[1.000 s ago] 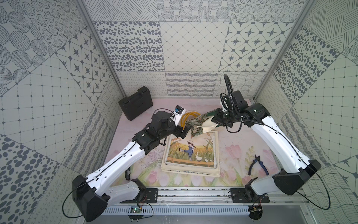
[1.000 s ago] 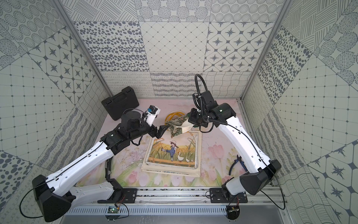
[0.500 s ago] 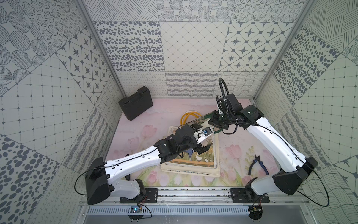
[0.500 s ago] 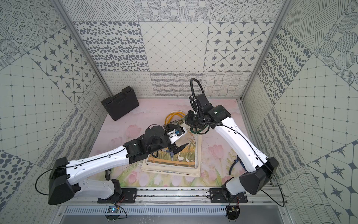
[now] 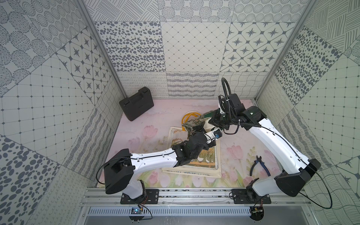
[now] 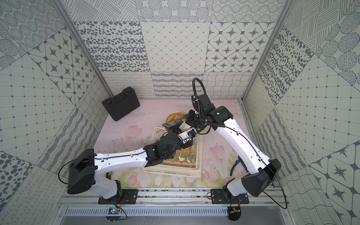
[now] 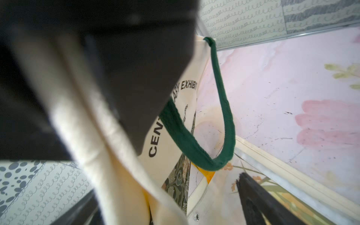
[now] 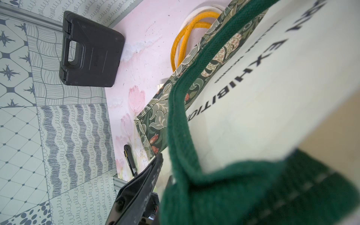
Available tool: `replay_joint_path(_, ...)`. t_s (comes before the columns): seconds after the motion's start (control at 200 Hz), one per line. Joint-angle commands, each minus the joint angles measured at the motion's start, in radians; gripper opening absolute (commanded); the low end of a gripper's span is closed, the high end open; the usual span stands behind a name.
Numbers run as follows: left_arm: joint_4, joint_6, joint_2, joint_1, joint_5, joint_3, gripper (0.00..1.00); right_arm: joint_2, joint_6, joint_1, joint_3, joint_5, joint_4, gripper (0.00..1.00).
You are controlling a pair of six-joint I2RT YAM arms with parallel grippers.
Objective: Put away the canvas bag
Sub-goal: Press the canvas bag.
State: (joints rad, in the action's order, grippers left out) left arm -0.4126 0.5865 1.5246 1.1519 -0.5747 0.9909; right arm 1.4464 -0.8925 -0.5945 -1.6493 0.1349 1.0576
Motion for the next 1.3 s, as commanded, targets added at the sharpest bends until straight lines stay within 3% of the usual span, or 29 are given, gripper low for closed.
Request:
replay_joint_path(0.0, -0.183, 0.082, 0.008, 0.011, -0.189, -0.003, 0.61, -0.053, -0.003, -0.003, -0.003, 0.002, -0.077, 0.00)
replay_joint_path(0.03, -0.181, 0.077, 0.000, 0.011, -0.191, -0.010, 0.22, -0.053, -0.001, -0.001, -0.006, 0.002, -0.074, 0.00)
replay_joint_path(0.06, -0.193, 0.075, -0.006, 0.011, -0.198, -0.022, 0.00, -0.054, 0.000, 0.002, -0.009, 0.003, -0.073, 0.00)
replay_joint_path(0.285, -0.128, 0.024, -0.075, 0.008, -0.166, -0.085, 0.00, -0.058, 0.016, 0.025, -0.035, 0.017, -0.058, 0.00)
replay_joint_path(0.3, -0.108, 0.012, -0.082, 0.005, -0.156, -0.088, 0.08, -0.058, 0.016, 0.027, -0.037, 0.018, -0.058, 0.00)
replay_joint_path(0.39, -0.042, -0.068, -0.111, -0.015, -0.115, -0.106, 0.81, -0.060, 0.020, 0.038, -0.045, 0.037, -0.057, 0.00)
replay_joint_path(0.41, -0.038, -0.080, -0.113, -0.020, -0.115, -0.109, 0.88, -0.060, 0.020, 0.040, -0.047, 0.043, -0.056, 0.00)
replay_joint_path(0.44, -0.026, -0.093, -0.115, -0.025, -0.116, -0.113, 0.91, -0.060, 0.018, 0.043, -0.050, 0.052, -0.056, 0.00)
replay_joint_path(0.515, -0.003, -0.108, -0.114, -0.037, -0.108, -0.118, 0.88, -0.061, 0.016, 0.050, -0.056, 0.086, -0.059, 0.00)
replay_joint_path(0.565, -0.013, -0.109, -0.116, -0.043, -0.106, -0.128, 0.76, -0.061, 0.013, 0.053, -0.064, 0.109, -0.058, 0.00)
replay_joint_path(0.585, -0.017, -0.111, -0.118, -0.046, -0.104, -0.131, 0.66, -0.062, 0.011, 0.055, -0.067, 0.120, -0.059, 0.00)
replay_joint_path(0.635, -0.024, -0.122, -0.124, -0.056, -0.101, -0.139, 0.19, -0.062, 0.013, 0.060, -0.074, 0.154, -0.059, 0.00)
replay_joint_path(0.67, -0.031, -0.134, -0.131, -0.066, -0.107, -0.144, 0.00, -0.060, 0.013, 0.068, -0.084, 0.178, -0.054, 0.00)
replay_joint_path(0.765, 0.013, -0.167, -0.159, -0.085, -0.090, -0.144, 0.00, -0.052, 0.012, 0.095, -0.104, 0.261, -0.038, 0.00)
replay_joint_path(0.845, 0.040, -0.176, -0.175, -0.097, -0.077, -0.143, 0.39, -0.053, 0.009, 0.115, -0.106, 0.322, -0.039, 0.00)
replay_joint_path(0.9, 0.061, -0.182, -0.181, -0.104, -0.074, -0.142, 0.60, -0.055, 0.009, 0.127, -0.105, 0.351, -0.037, 0.00)
replay_joint_path(0.93, 0.073, -0.186, -0.183, -0.107, -0.070, -0.142, 0.66, -0.057, 0.010, 0.133, -0.105, 0.361, -0.039, 0.00)
replay_joint_path(0.966, 0.090, -0.190, -0.187, -0.111, -0.060, -0.144, 0.59, -0.059, 0.012, 0.137, -0.105, 0.371, -0.040, 0.00)
replay_joint_path(1.036, 0.096, -0.197, -0.202, -0.115, -0.039, -0.157, 0.21, -0.060, 0.018, 0.145, -0.114, 0.399, -0.037, 0.00)
replay_joint_path(1.066, 0.090, -0.203, -0.210, -0.116, -0.037, -0.167, 0.11, -0.060, 0.020, 0.148, -0.119, 0.414, -0.036, 0.00)
replay_joint_path(1.126, 0.094, -0.219, -0.218, -0.121, -0.034, -0.175, 0.13, -0.060, 0.021, 0.153, -0.131, 0.442, -0.029, 0.00)
replay_joint_path(1.186, 0.116, -0.231, -0.219, -0.127, -0.032, -0.172, 0.33, -0.059, 0.022, 0.156, -0.148, 0.467, -0.015, 0.00)
replay_joint_path(1.216, 0.124, -0.232, -0.218, -0.129, -0.032, -0.170, 0.37, -0.057, 0.023, 0.157, -0.159, 0.477, -0.005, 0.00)
replay_joint_path(1.261, 0.133, -0.231, -0.216, -0.130, -0.027, -0.170, 0.34, -0.056, 0.028, 0.161, -0.175, 0.492, 0.010, 0.00)
replay_joint_path(1.296, 0.140, -0.232, -0.220, -0.132, -0.019, -0.172, 0.20, -0.055, 0.033, 0.163, -0.186, 0.497, 0.022, 0.00)
